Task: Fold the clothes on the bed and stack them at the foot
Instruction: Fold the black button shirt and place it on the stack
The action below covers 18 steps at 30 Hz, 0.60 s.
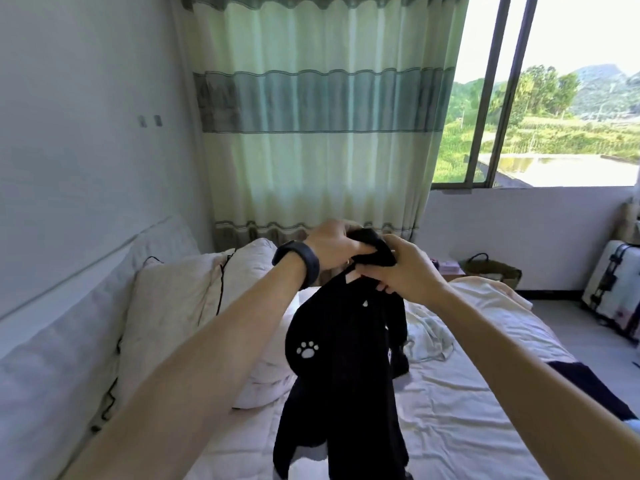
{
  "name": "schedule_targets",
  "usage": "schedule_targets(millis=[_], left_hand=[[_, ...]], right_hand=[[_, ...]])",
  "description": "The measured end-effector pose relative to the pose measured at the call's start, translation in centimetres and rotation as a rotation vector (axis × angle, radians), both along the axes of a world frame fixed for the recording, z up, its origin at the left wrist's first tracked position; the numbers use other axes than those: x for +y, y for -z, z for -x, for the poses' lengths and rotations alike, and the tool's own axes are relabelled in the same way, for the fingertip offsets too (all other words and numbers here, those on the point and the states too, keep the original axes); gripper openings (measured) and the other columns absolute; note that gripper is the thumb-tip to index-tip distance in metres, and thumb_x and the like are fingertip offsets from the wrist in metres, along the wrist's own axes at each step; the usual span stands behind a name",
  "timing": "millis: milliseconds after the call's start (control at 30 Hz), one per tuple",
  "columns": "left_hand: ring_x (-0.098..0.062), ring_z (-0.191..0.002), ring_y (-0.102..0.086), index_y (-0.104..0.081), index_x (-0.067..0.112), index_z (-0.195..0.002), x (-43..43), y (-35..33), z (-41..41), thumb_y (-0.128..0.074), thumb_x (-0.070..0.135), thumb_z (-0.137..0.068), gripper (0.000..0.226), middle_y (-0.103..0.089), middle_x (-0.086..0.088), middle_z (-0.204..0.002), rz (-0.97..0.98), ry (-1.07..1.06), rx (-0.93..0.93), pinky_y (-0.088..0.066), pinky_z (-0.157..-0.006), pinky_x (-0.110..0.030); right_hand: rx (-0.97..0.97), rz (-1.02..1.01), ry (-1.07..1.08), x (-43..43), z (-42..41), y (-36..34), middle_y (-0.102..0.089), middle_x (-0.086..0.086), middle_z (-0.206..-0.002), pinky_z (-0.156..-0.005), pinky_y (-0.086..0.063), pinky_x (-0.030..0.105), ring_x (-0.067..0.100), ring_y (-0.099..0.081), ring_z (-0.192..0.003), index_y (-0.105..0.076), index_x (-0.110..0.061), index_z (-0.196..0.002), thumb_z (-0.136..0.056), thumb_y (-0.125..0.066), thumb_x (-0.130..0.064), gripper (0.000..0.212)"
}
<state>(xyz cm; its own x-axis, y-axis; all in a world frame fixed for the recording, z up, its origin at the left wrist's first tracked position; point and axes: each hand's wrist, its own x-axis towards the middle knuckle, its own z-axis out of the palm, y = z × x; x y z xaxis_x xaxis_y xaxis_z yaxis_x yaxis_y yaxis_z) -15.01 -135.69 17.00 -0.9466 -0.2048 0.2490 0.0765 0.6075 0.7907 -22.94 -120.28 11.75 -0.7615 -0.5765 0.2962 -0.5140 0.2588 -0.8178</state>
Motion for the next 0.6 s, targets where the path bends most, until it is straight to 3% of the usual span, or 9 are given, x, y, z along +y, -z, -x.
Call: schedule_targets(millis=[67,133,167,200,233,300,367,500,600], left_hand=[[-0.013,-0.089,-0.067,-0.064,0.022,-0.104,0.6,1.0,-0.8,-0.083,0.021,-0.078,0.033,-0.071,-0.002,-0.099,-0.225,-0.012,0.203,-0.055,-0.088,-0.032],[-0.005,-0.105,-0.061,-0.054,0.028,-0.122,0.7,4.6,-2.6,-0.084,0.045,-0.067,0.066,-0.063,0.007,-0.118,-0.286,-0.131,0.299,-0.05,-0.093,-0.023],[-0.003,-0.114,-0.056,-0.048,0.03,-0.132,0.7,7.3,-3.4,-0.084,0.051,-0.066,0.078,-0.058,0.011,-0.126,-0.242,-0.178,0.236,-0.046,-0.098,-0.022],[-0.006,-0.116,-0.054,-0.046,0.029,-0.135,0.7,10.1,-4.1,-0.085,0.049,-0.07,0.078,-0.056,0.011,-0.126,-0.197,-0.207,0.119,-0.045,-0.1,-0.026],[-0.01,-0.111,-0.058,-0.051,0.026,-0.128,0.7,12.5,-4.5,-0.082,0.044,-0.078,0.062,-0.06,0.009,-0.118,-0.156,-0.237,-0.004,-0.048,-0.097,-0.032],[-0.018,-0.081,-0.063,-0.06,0.015,-0.092,0.2,16.1,-4.8,-0.067,0.033,-0.094,0.019,-0.065,0.0,-0.083,-0.086,-0.323,-0.134,-0.05,-0.08,-0.036],[-0.019,-0.061,-0.052,-0.057,0.005,-0.072,-1.6,17.2,-4.4,-0.056,0.026,-0.102,0.037,-0.058,-0.01,-0.065,-0.14,-0.412,-0.084,-0.041,-0.069,-0.033],[-0.016,-0.069,-0.058,-0.062,0.018,-0.065,-6.4,14.1,-4.5,-0.064,0.028,-0.097,0.035,-0.06,0.006,-0.061,-0.462,-0.545,0.115,-0.047,-0.075,-0.032],[0.007,-0.071,-0.059,-0.071,0.013,-0.076,-9.6,9.9,-4.5,-0.069,0.03,-0.089,0.021,-0.066,0.013,-0.07,-0.156,-0.525,0.212,-0.047,-0.079,-0.025]], right_hand=[[0.019,0.054,0.083,-0.5,0.3,-0.8,-0.07,-0.005,-0.058,-0.053,-0.056,0.029,0.013,-0.068,-0.051,-0.071,-0.027,-0.085,-0.085,-0.081,-0.03,0.01],[-0.056,0.15,0.111,-0.4,0.8,-0.7,-0.072,0.0,-0.063,-0.056,-0.059,0.03,0.017,-0.071,-0.055,-0.072,-0.025,-0.083,-0.088,-0.079,-0.027,0.009],[-0.11,0.209,0.103,-0.4,0.9,-0.6,-0.074,0.002,-0.069,-0.056,-0.059,0.028,0.018,-0.072,-0.057,-0.073,-0.023,-0.086,-0.088,-0.079,-0.026,0.008],[-0.165,0.258,0.079,-0.3,0.9,-0.4,-0.075,0.003,-0.074,-0.057,-0.059,0.027,0.019,-0.073,-0.059,-0.073,-0.023,-0.088,-0.088,-0.08,-0.025,0.007],[-0.212,0.295,0.057,-0.3,0.9,-0.2,-0.076,0.003,-0.077,-0.057,-0.058,0.026,0.02,-0.074,-0.061,-0.073,-0.023,-0.09,-0.089,-0.08,-0.024,0.006],[-0.243,0.325,0.061,-0.1,0.8,0.3,-0.077,0.0,-0.08,-0.057,-0.059,0.026,0.024,-0.075,-0.065,-0.074,-0.026,-0.09,-0.09,-0.078,-0.021,0.007],[-0.237,0.321,0.105,0.8,1.2,0.9,-0.076,0.0,-0.083,-0.056,-0.059,0.027,0.027,-0.076,-0.067,-0.073,-0.03,-0.087,-0.091,-0.076,-0.019,0.012],[-0.222,0.245,0.28,4.5,3.1,2.9,-0.071,0.009,-0.088,-0.054,-0.058,0.03,0.022,-0.074,-0.064,-0.07,-0.027,-0.083,-0.093,-0.075,-0.019,0.014],[-0.269,0.204,0.317,6.8,4.1,4.7,-0.073,0.013,-0.088,-0.048,-0.055,0.023,0.019,-0.073,-0.056,-0.068,-0.021,-0.091,-0.098,-0.069,-0.021,0.007]])
